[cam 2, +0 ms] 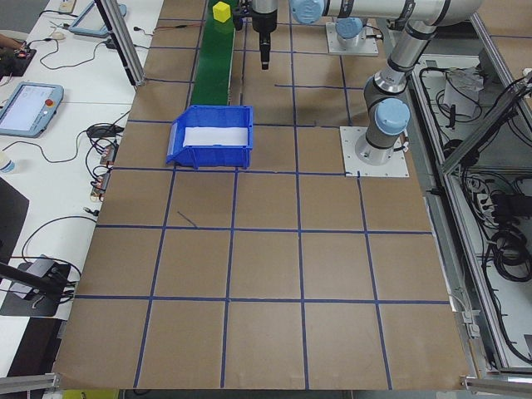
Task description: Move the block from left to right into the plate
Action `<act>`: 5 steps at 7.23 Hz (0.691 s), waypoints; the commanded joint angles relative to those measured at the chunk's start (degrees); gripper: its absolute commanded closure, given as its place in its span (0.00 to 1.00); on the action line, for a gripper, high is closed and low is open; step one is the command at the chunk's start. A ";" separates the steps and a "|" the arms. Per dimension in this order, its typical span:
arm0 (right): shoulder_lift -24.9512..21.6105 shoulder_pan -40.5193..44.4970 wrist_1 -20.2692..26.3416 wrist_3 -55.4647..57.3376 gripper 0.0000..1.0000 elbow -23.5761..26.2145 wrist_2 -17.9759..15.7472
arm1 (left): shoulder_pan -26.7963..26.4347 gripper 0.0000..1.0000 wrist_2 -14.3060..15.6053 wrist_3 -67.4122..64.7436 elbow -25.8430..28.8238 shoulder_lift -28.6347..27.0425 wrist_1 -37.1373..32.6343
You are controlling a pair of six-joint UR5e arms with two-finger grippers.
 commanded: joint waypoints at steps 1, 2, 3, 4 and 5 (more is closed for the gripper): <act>3.14 0.81 -3.69 3.47 0.00 -0.31 0.64 | -0.01 0.00 -0.29 -0.33 -0.12 -0.20 0.00; 3.78 0.81 -4.33 3.30 0.00 -0.14 -0.05 | -0.01 0.00 -0.29 0.11 -0.12 -0.20 0.00; 3.52 0.73 -4.07 2.95 0.00 -1.88 -1.28 | -0.01 0.00 -0.29 -0.06 -0.12 -0.29 0.00; 2.39 0.55 -1.98 2.68 0.00 -5.64 -3.47 | 0.07 0.00 -0.29 -0.07 -0.21 -0.38 0.00; 1.51 0.29 1.26 2.42 0.00 -6.54 -3.66 | 0.07 0.00 -0.29 0.11 -0.21 -0.38 0.00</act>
